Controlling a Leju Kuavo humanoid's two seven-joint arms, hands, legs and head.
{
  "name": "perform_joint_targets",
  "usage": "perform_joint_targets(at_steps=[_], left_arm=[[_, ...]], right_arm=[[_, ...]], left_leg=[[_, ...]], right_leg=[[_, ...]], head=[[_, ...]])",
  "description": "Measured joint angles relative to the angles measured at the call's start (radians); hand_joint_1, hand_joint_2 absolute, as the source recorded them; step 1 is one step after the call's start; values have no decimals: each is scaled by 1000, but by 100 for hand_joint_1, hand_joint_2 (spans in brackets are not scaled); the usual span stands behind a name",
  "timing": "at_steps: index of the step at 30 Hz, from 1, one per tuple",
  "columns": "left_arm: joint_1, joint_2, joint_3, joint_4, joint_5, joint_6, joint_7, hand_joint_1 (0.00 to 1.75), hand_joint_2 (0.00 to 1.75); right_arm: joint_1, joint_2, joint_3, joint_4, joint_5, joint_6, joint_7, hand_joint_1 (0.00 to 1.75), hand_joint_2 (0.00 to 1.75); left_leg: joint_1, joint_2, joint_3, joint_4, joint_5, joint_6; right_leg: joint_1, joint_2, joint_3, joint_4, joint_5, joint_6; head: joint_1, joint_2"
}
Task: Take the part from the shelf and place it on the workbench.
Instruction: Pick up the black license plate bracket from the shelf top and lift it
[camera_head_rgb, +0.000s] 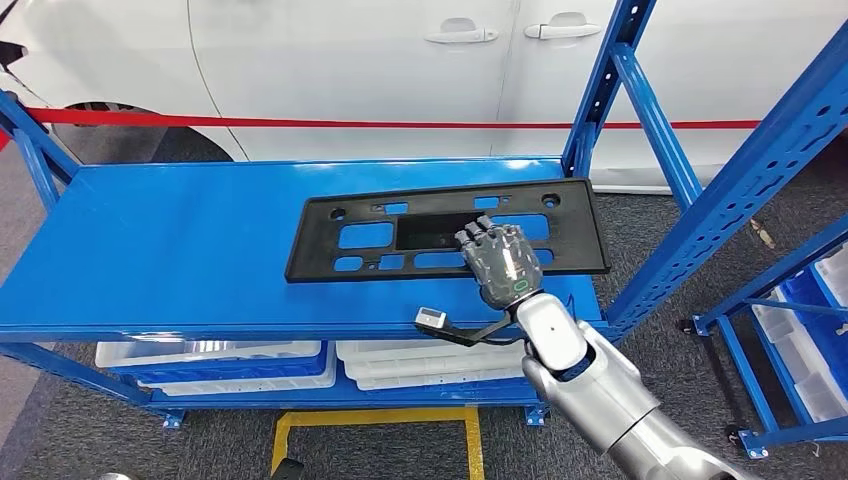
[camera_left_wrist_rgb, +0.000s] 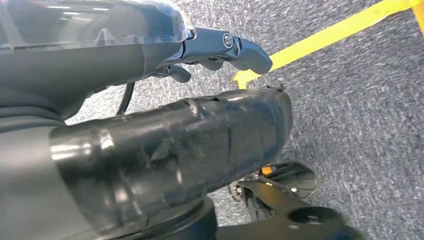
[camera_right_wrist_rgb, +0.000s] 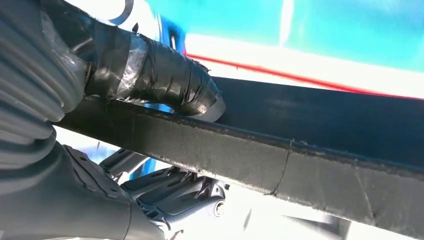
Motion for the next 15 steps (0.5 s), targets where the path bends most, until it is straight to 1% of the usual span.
perform_joint_targets(at_steps=[1, 2, 3, 4, 5, 6, 7, 9, 10, 11, 12, 14, 15], left_arm=[[0, 0, -1, 0, -1, 0, 2, 0, 0], [0, 0, -1, 0, -1, 1, 3, 0, 0], [0, 0, -1, 0, -2, 1, 3, 0, 0], [-1, 0, -2, 0, -1, 1, 3, 0, 0], [-3, 0, -2, 0, -1, 1, 3, 0, 0], [-4, -1, -2, 0, 0, 1, 3, 0, 0], [-5, -1, -2, 0, 0, 1, 3, 0, 0], [-6, -2, -3, 0, 2, 2, 3, 0, 0], [-6, -3, -3, 0, 2, 2, 3, 0, 0], [-7, -4, -3, 0, 3, 2, 3, 0, 0], [-7, -6, -3, 0, 4, 2, 3, 0, 0], [-7, -7, -2, 0, 7, 2, 2, 0, 0], [-6, -7, -2, 0, 9, 1, 1, 0, 0]], right_arm=[[12, 11, 1, -20, 42, -14, 15, 175, 175], [22, 23, 1, -39, 72, -22, 26, 175, 175], [32, 34, 2, -59, 89, -28, 35, 175, 175], [39, 44, 3, -77, 98, -33, 41, 175, 175], [45, 54, 3, -94, 102, -39, 46, 175, 175], [50, 63, 3, -110, 103, -44, 49, 175, 175], [56, 70, 3, -124, 103, -48, 50, 175, 175], [66, 82, 3, -146, 103, -51, 52, 175, 175], [70, 86, 4, -154, 99, -54, 51, 175, 175], [73, 88, 4, -162, 93, -58, 48, 175, 175], [78, 91, 4, -169, 86, -64, 45, 175, 175], [94, 97, 4, -183, 74, -75, 41, 175, 175], [107, 100, 4, -191, 72, -80, 41, 175, 175]], left_leg=[[0, 0, -8, 13, 7, -1], [0, 0, 4, -16, 34, -1], [1, 1, 34, -81, 73, 1], [0, 1, 69, -154, 104, 3], [-1, 0, 98, -217, 126, 6], [-2, -1, 116, -255, 135, 10], [-4, -2, 122, -268, 133, 14], [-3, -2, 122, -273, 136, 25], [-1, -2, 124, -277, 139, 32], [1, -1, 125, -281, 141, 39], [3, -1, 126, -284, 143, 44], [2, -1, 126, -283, 142, 50], [1, -1, 126, -281, 141, 51]], right_leg=[[0, 0, 1, 1, -1, -1], [1, 0, 2, 1, -2, -1], [0, 1, 4, 3, -5, 1], [2, 1, 5, 4, -7, 3], [3, 2, 5, 7, -10, 7], [5, 2, 4, 8, -11, 11], [7, 2, 3, 9, -11, 15], [8, 2, 2, 7, -12, 24], [7, 2, -1, 14, -20, 28], [7, 1, -10, 36, -36, 33], [6, 1, -30, 80, -63, 36], [5, 0, -89, 209, -124, 41], [4, 0, -115, 263, -140, 42]], head=[[0, 0], [0, 0], [0, 0], [0, 0], [0, 0], [0, 0], [1, 0], [1, 0], [1, 0], [1, 0], [1, 0], [1, 0], [1, 0]])
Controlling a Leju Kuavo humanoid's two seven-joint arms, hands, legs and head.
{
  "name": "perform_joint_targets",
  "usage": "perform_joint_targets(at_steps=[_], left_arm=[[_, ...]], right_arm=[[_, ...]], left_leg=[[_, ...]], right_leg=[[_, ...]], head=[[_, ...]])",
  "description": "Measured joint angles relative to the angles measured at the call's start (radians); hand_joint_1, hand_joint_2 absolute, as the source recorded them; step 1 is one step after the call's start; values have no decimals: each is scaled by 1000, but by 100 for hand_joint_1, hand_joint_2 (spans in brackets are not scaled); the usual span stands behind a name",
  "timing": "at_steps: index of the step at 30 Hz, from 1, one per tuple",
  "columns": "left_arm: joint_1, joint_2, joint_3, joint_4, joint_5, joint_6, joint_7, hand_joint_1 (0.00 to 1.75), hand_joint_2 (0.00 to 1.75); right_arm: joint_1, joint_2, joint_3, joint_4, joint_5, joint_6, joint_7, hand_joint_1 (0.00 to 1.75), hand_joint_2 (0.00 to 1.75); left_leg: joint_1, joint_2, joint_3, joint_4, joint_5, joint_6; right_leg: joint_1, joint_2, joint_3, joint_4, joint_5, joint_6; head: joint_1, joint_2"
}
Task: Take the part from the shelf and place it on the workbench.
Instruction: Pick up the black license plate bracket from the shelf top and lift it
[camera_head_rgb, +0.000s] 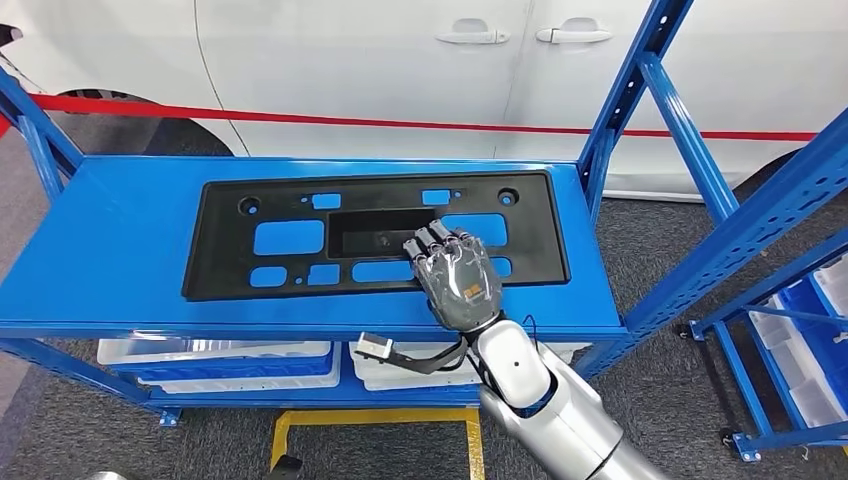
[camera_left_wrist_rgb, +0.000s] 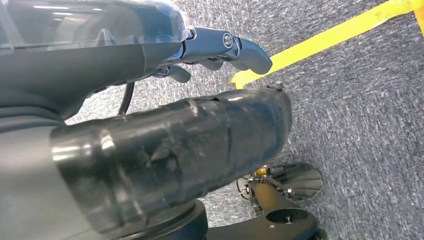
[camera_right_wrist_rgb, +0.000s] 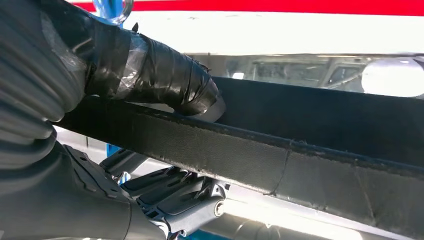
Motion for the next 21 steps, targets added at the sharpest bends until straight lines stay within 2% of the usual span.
perform_joint_targets(at_steps=[1, 2, 4, 5, 6, 7, 9, 11, 12, 14, 15, 16, 17, 18, 19, 21], left_arm=[[1, 0, 0, 0, 2, -1, -2, 0, 0], [2, 0, 0, 0, 4, -4, -6, 0, 0], [4, 0, 0, 0, 8, -15, -18, 0, 0], [5, 0, 0, 0, 10, -21, -24, 0, 0], [6, 0, 1, 0, 13, -26, -30, 0, 0], [7, 0, 1, 0, 15, -30, -36, 0, 0], [9, 1, 1, 0, 17, -36, -43, 0, 0], [9, 2, 1, 0, 18, -38, -46, 0, 0], [9, 2, 1, 0, 18, -38, -47, 0, 44], [10, 2, 2, 0, 20, -40, -52, 0, 131], [11, 2, 2, 0, 22, -42, -55, 0, 175], [13, 2, 2, 0, 24, -45, -59, 0, 175], [14, 3, 2, 0, 26, -48, -63, 0, 175], [14, 3, 2, 0, 27, -52, -67, 0, 175], [14, 4, 2, 0, 28, -56, -70, 0, 175], [13, 5, 2, 0, 29, -63, -74, 0, 175]], right_arm=[[15, 2, 0, -9, 3, -5, 2, 175, 175], [31, 3, 0, -20, 8, -13, 6, 175, 175], [60, 6, 0, -47, 29, -40, 18, 175, 175], [72, 9, 1, -61, 42, -57, 25, 175, 175], [84, 11, 1, -77, 55, -72, 31, 175, 175], [95, 13, 1, -91, 66, -83, 36, 175, 175], [116, 16, 1, -115, 81, -94, 45, 175, 175], [130, 18, 2, -132, 85, -96, 49, 175, 175], [134, 20, 2, -138, 86, -97, 50, 175, 175], [139, 23, 2, -147, 88, -99, 52, 175, 175], [144, 24, 2, -150, 89, -101, 52, 175, 175], [148, 25, 2, -152, 90, -101, 53, 175, 175], [153, 25, 2, -154, 92, -102, 53, 175, 175], [157, 25, 2, -155, 94, -101, 53, 175, 175], [159, 26, 2, -157, 95, -101, 53, 175, 175], [161, 27, 2, -161, 97, -101, 53, 175, 175]], left_leg=[[0, -1, 0, 2, -1, 1], [0, -2, 0, 4, -3, 1], [-1, -5, 2, 8, -8, -2], [-3, -6, 2, 11, -11, -6], [-4, -5, 1, 12, -12, -10], [-5, -5, 0, 12, -13, -14], [-6, -4, 1, 10, -14, -24], [-6, -2, -5, 31, -34, -35], [-5, -2, -20, 68, -59, -40], [-2, -1, -76, 194, -124, -48], [0, -1, -104, 254, -145, -52], [1, -1, -120, 287, -150, -54], [2, -1, -117, 281, -134, -56], [4, -1, -94, 233, -102, -56], [5, 0, -59, 160, -65, -55], [3, -1, -1, 42, -24, -50]], right_leg=[[-1, 0, -11, 21, 3, 0], [-1, 0, -4, 3, 24, -2], [0, -1, 55, -124, 91, -11], [2, -1, 85, -188, 114, -16], [5, -1, 105, -230, 126, -20], [8, -1, 112, -246, 124, -22], [9, 0, 115, -251, 125, -26], [2, 0, 119, -260, 129, -36], [-1, -1, 122, -264, 130, -41], [-2, -3, 123, -265, 130, -47], [-2, -4, 123, -265, 130, -48], [-2, -4, 123, -264, 129, -48], [-2, -3, 124, -263, 129, -47], [-2, -2, 126, -262, 128, -46], [-2, -1, 127, -261, 126, -44], [1, 1, 127, -255, 122, -35]], head=[[0, 0], [0, 0], [0, 0], [0, 0], [0, 0], [0, 0], [0, 0], [-1, 0], [-1, 0], [-2, 0], [-2, 0], [-2, 0], [-2, 0], [-2, 0], [-2, 0], [-2, 0]])
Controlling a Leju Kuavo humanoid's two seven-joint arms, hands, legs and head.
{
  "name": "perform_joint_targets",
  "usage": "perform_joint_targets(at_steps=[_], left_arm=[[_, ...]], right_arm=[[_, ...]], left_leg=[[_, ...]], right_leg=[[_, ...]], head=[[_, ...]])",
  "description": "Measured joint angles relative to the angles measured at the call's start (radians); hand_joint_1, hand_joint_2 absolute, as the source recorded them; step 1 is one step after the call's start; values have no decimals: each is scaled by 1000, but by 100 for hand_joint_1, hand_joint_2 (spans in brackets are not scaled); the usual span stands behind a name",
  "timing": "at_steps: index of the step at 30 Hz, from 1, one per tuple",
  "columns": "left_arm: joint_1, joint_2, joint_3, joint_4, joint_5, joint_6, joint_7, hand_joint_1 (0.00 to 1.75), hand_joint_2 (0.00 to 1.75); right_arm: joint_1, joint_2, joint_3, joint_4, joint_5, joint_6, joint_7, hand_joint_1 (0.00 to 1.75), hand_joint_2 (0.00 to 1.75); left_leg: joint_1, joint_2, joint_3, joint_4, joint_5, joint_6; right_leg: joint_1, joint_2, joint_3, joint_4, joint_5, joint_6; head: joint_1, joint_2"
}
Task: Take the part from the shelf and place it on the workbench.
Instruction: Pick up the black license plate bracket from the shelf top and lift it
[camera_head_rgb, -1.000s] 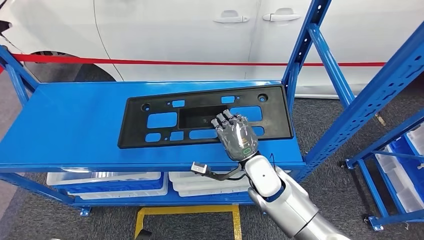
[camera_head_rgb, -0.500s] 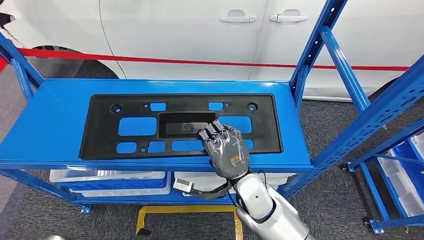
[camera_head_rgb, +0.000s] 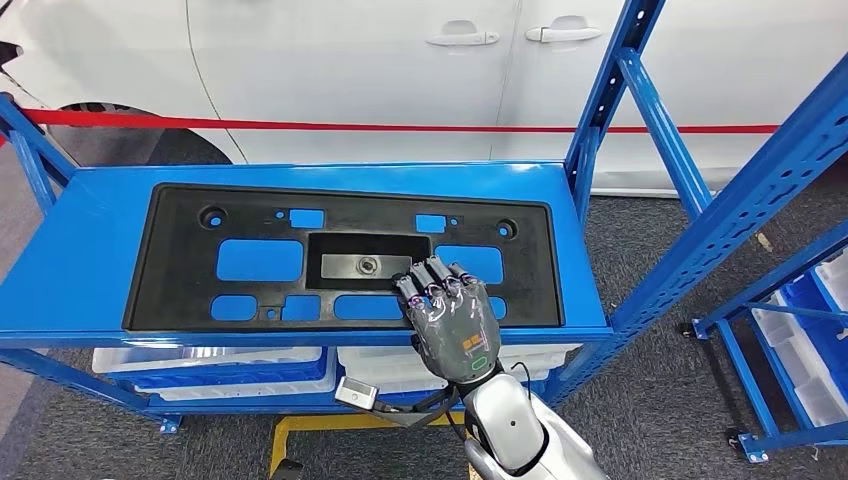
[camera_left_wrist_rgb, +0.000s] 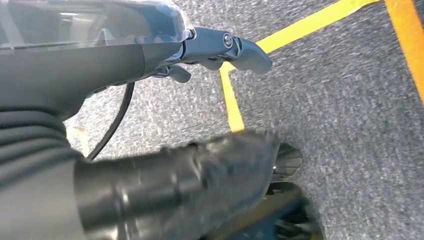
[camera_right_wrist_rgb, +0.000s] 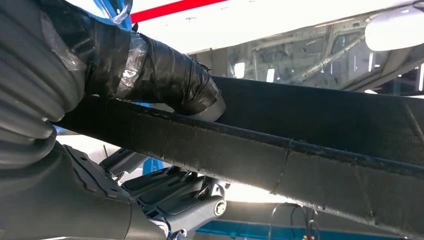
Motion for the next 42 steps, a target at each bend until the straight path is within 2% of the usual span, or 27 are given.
perform_joint_targets(at_steps=[1, 4, 5, 7, 9, 10, 11, 12, 14, 16, 19, 21, 22, 24, 25, 26, 27, 29, 30, 32, 34, 36, 37, 39, 40, 41, 42], left_arm=[[0, 0, 0, 0, 0, -4, -1, 0, 175], [2, 2, 1, 0, 6, -11, 0, 0, 175], [1, 3, 1, 0, 6, -5, 8, 0, 175], [0, 3, 2, 0, 0, 17, 31, 0, 175], [1, 3, 2, 0, -9, 45, 52, 0, 175], [2, 3, 1, 0, -11, 56, 57, 0, 175], [3, 3, 1, 0, -13, 66, 60, 0, 175], [3, 2, 1, 0, -13, 74, 61, 0, 175], [2, 2, 1, 0, -14, 84, 62, 0, 175], [2, 1, 0, 0, -17, 90, 64, 0, 175], [2, 0, -1, 0, -22, 99, 71, 0, 175], [2, 0, -2, 0, -24, 102, 75, 0, 175], [2, 0, -2, 0, -25, 103, 76, 0, 175], [2, 0, -2, 0, -27, 104, 77, 0, 175], [3, 0, -2, 0, -28, 104, 78, 0, 175], [5, 0, -2, 0, -29, 104, 78, 0, 175], [5, 0, -2, 0, -29, 105, 79, 0, 175], [5, 0, -2, 0, -30, 106, 79, 0, 175], [4, 0, -2, 0, -30, 106, 79, 0, 175], [2, 0, -3, 0, -30, 108, 79, 0, 175], [2, 0, -3, 0, -30, 111, 80, 0, 175], [3, 0, -3, 0, -30, 113, 82, 0, 175], [2, 0, -3, 0, -30, 114, 83, 0, 175], [2, 0, -3, 0, -30, 114, 84, 0, 175], [2, 0, -3, 0, -30, 114, 85, 0, 175], [3, 0, -3, 0, -31, 115, 86, 0, 175], [3, 0, -3, 0, -31, 115, 87, 0, 175]], right_arm=[[0, 1, 0, -1, 0, 0, 0, 175, 175], [1, 2, 0, -2, -3, 1, 0, 175, 175], [1, 2, 0, -2, -6, 2, 0, 175, 175], [0, 2, 0, -1, -14, 4, 1, 175, 175], [2, 2, 0, 2, -22, 8, 2, 175, 175], [4, 2, 0, 4, -26, 11, 3, 175, 175], [5, 2, 0, 7, -29, 13, 4, 175, 175], [5, 2, 0, 9, -31, 15, 4, 175, 175], [4, 2, 0, 11, -34, 15, 6, 175, 175], [3, 3, 0, 11, -37, 15, 8, 175, 175], [5, 4, 0, 12, -41, 15, 14, 175, 175], [4, 5, 0, 13, -45, 14, 16, 175, 175], [4, 6, 0, 13, -47, 14, 17, 175, 175], [4, 7, 0, 15, -51, 14, 18, 175, 175], [5, 7, 0, 16, -54, 14, 18, 175, 175], [5, 7, 0, 18, -56, 14, 18, 175, 175], [5, 7, 0, 20, -59, 14, 18, 175, 175], [5, 8, 0, 21, -64, 13, 18, 175, 175], [4, 8, 0, 21, -66, 13, 18, 175, 175], [3, 10, -1, 21, -69, 13, 17, 175, 175], [3, 10, -1, 22, -70, 12, 14, 175, 175], [2, 10, -1, 21, -72, 12, 13, 175, 175], [1, 10, -1, 21, -73, 12, 12, 175, 175], [2, 10, -2, 23, -74, 11, 12, 175, 175], [3, 10, -2, 25, -74, 11, 12, 175, 175], [4, 10, -2, 27, -75, 11, 12, 175, 175], [4, 10, -2, 29, -76, 11, 12, 175, 175]], left_leg=[[-2, -1, 12, -25, 4, 4], [-3, -2, 13, -34, 7, 21], [-1, -1, 15, -38, 10, 29], [2, 1, 16, -44, 14, 41], [1, 1, 14, -43, 14, 46], [1, 1, 13, -42, 14, 46], [0, 1, 13, -40, 13, 47], [0, 0, 13, -38, 12, 46], [-1, -1, 15, -36, 10, 43], [-3, -2, 12, -33, 8, 34], [-4, -1, 8, -34, 10, 17], [-3, 0, -2, -8, -13, 7], [-2, 1, -20, 33, -40, 2], [-1, 1, -77, 161, -102, -4], [-1, 1, -102, 215, -120, -6], [-1, 1, -113, 239, -119, -7], [-1, 1, -105, 222, -98, -6], [-1, 1, -45, 97, -31, -1], [-3, 1, -14, 31, -7, 2], [-6, -1, 13, -32, 6, 11], [-7, -1, 13, -37, 9, 20], [-2, 0, 15, -45, 17, 33], [0, 1, 15, -49, 20, 39], [0, 2, 13, -50, 23, 46], [0, 3, 11, -48, 23, 46], [0, 3, 9, -46, 23, 46], [0, 3, 8, -43, 23, 46]], right_leg=[[2, 0, -1, 2, 0, 5], [2, 0, -2, 2, 0, 18], [1, 0, -7, 13, -11, 22], [-2, 0, -44, 96, -62, 29], [-3, 0, -106, 230, -121, 33], [-4, 0, -126, 271, -129, 34], [-4, -1, -129, 277, -119, 34], [-5, -1, -113, 244, -93, 32], [-3, -1, -45, 110, -29, 24], [2, 0, -2, 17, -4, 18], [4, 2, 0, 1, -2, 9], [-1, 0, 3, -8, 4, -1], [-4, -1, 4, -11, 6, -6], [-3, -3, 3, -12, 7, -9], [-2, -4, 2, -11, 7, -10], [-1, -4, 2, -10, 7, -10], [-1, -3, 2, -9, 7, -10], [-1, -2, 3, -7, 5, -8], [1, -1, 2, -4, 4, -6], [4, 0, -3, -2, 5, 2], [6, 1, -5, -3, 8, 11], [6, 1, -14, 18, -12, 20], [6, 1, -29, 56, -38, 24], [2, 1, -84, 182, -105, 30], [1, 0, -110, 241, -126, 32], [1, 0, -123, 272, -131, 33], [0, 0, -117, 266, -117, 32]], head=[[0, 0], [0, 0], [1, 0], [1, 0], [1, 0], [1, 0], [1, 0], [1, 0], [1, 0], [1, 0], [1, 0], [1, 0], [1, 0], [0, 0], [0, 0], [0, 0], [0, 0], [1, 0], [1, 0], [1, 0], [1, 0], [1, 0], [2, 0], [2, 0], [2, 0], [2, 0], [2, 0]])
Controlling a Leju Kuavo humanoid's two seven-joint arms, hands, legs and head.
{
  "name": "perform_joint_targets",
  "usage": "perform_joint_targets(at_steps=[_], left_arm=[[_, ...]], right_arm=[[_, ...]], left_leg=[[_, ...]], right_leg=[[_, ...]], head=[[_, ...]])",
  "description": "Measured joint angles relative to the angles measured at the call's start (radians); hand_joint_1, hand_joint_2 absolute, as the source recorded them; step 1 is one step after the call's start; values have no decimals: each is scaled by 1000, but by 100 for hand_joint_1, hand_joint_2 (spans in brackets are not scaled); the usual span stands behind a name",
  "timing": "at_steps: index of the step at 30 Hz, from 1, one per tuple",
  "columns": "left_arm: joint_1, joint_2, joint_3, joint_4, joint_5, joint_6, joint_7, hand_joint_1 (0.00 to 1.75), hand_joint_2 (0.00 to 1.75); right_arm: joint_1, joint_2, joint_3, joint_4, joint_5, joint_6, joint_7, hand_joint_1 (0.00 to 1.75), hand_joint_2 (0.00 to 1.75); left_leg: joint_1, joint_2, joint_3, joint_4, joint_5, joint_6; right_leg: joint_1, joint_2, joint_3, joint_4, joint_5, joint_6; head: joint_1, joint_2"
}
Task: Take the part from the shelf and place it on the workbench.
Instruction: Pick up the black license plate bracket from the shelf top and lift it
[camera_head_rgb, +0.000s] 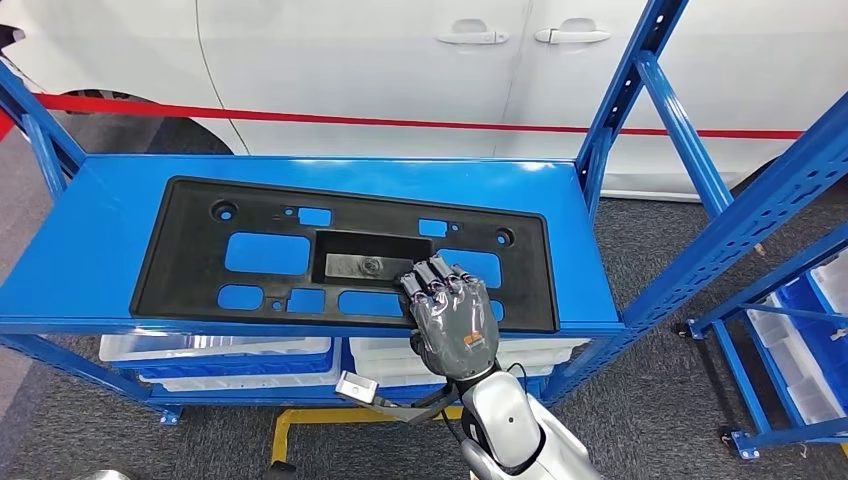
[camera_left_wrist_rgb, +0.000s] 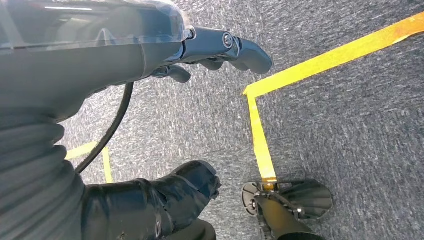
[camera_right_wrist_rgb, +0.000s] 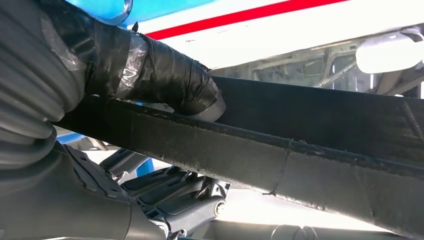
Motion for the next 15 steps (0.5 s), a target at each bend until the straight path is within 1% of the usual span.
perform_joint_targets(at_steps=[1, 2, 3, 4, 5, 6, 8, 9, 10, 11, 12, 13, 14, 15], left_arm=[[0, 0, 0, 0, 0, 0, 1, 0, 175], [0, 0, 0, 0, -1, 0, 1, 0, 175], [-1, 0, 0, 0, -1, 0, 1, 0, 175], [-1, 0, -1, 0, -1, 1, 1, 0, 175], [-1, 0, -1, 0, -1, 2, 1, 0, 175], [-1, 0, -1, 0, -1, 2, 1, 0, 175], [-1, 0, -1, 0, -1, 3, 2, 0, 175], [-1, 0, -1, 0, -1, 3, 2, 0, 175], [-1, 0, -1, 0, -1, 4, 3, 0, 175], [-1, 0, -1, 0, -1, 4, 4, 0, 175], [-1, 0, -1, 0, -1, 5, 5, 0, 175], [-1, 0, -1, 0, -1, 5, 6, 0, 175], [0, 0, -1, 0, -1, 5, 6, 0, 175], [1, 0, -1, 0, -1, 5, 7, 0, 175]], right_arm=[[0, 0, 0, 1, -1, 0, 0, 175, 175], [-1, 0, 0, 1, -2, 0, -1, 175, 175], [-2, 0, 0, 1, -3, 0, -2, 175, 175], [-4, 1, 0, 1, -5, -1, -3, 175, 175], [-4, 1, 0, 2, -6, -1, -4, 175, 175], [-4, 2, 0, 2, -8, -2, -5, 175, 175], [-4, 3, -1, 2, -11, -2, -7, 175, 175], [-5, 3, -2, 2, -12, -2, -8, 175, 175], [-6, 4, -2, 2, -12, -2, -9, 175, 175], [-6, 5, -2, 2, -12, -2, -9, 175, 175], [-7, 5, -2, 3, -13, -2, -10, 175, 175], [-6, 6, -2, 4, -13, -2, -10, 175, 175], [-6, 6, -2, 6, -14, -2, -10, 175, 175], [-5, 6, -2, 8, -14, -2, -11, 175, 175]], left_leg=[[0, -1, -1, 3, -1, -1], [0, -1, -1, 6, -2, -2], [-2, -2, -3, 9, -3, -5], [-3, -2, -5, 12, -3, -9], [-5, -2, -8, 13, -3, -14], [-6, -2, -10, 14, -1, -20], [-4, -2, -13, 14, -1, -30], [-3, -2, -17, 24, -12, -36], [-2, -2, -29, 53, -36, -41], [0, -1, -48, 100, -70, -45], [0, -1, -72, 163, -108, -49], [1, -1, -95, 225, -137, -52], [1, -1, -107, 265, -151, -54], [1, -1, -103, 271, -145, -54]], right_leg=[[-1, 0, 25, -46, 30, -2], [-1, 0, 61, -116, 63, -5], [1, 0, 94, -183, 86, -9], [3, 0, 117, -232, 101, -13], [5, 0, 127, -257, 105, -16], [8, 1, 126, -261, 105, -19], [6, 2, 124, -265, 112, -29], [3, 1, 123, -268, 116, -35], [1, -1, 122, -271, 121, -41], [0, -3, 120, -273, 124, -45], [1, -4, 117, -272, 126, -48], [2, -5, 113, -272, 128, -50], [3, -6, 110, -270, 130, -51], [4, -6, 107, -269, 131, -51]], head=[[0, 0], [0, 0], [0, 0], [0, 0], [0, 0], [0, 0], [-1, 0], [-1, 0], [-1, 0], [-1, 0], [-1, 0], [-1, 0], [-1, 0], [-2, 0]])
